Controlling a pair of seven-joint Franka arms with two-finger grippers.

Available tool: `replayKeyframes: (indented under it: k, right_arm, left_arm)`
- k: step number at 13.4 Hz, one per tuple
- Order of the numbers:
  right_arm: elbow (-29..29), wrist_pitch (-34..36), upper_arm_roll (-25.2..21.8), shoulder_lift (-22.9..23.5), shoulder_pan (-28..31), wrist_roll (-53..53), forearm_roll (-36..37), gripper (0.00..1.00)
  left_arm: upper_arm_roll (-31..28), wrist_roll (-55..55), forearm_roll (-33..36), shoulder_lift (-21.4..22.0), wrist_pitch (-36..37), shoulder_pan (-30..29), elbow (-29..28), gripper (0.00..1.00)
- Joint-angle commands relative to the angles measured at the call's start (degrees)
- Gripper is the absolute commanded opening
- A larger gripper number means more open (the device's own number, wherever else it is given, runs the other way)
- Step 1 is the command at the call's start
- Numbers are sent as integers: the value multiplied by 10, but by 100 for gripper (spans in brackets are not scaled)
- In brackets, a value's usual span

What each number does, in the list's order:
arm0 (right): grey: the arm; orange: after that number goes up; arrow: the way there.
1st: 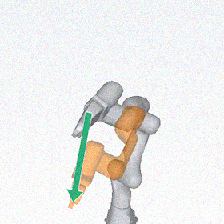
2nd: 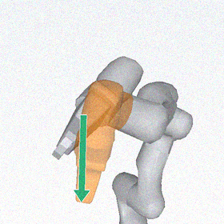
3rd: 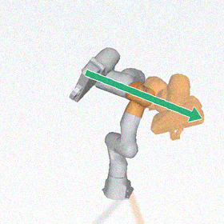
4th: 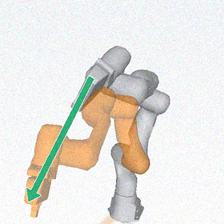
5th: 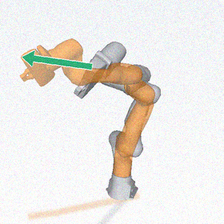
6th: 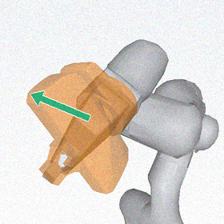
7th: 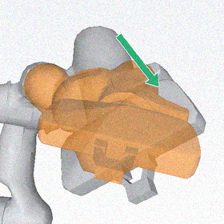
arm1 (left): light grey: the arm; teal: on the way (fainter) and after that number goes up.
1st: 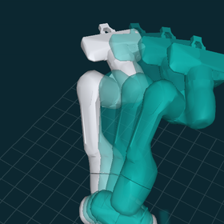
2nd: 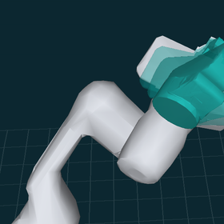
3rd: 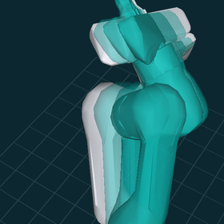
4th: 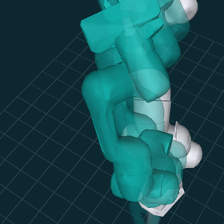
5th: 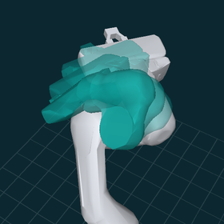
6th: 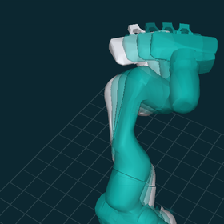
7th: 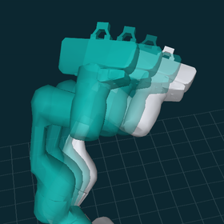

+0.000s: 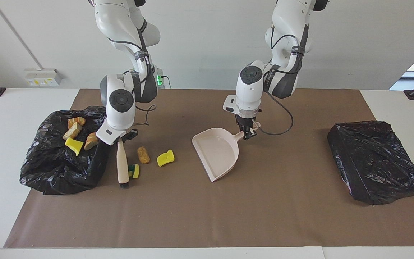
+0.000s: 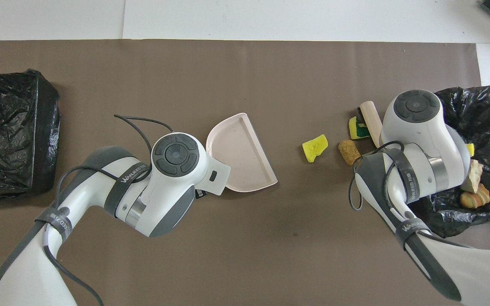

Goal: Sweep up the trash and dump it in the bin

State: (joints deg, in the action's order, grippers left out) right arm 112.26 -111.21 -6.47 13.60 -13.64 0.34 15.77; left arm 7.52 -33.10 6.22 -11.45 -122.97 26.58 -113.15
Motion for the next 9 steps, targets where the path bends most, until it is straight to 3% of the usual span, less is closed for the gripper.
replayKeyframes:
  k: [1,9]
  right_arm:
    - [20,-1,3,-13,-16,-6,-43,0]
    - [30,-16,3,-12,-85,25,-139,0]
  left_arm:
    - [-1,-5,13,23,-16,-3,-30,0]
    - [0,-5,13,25,-25,-3,-33,0]
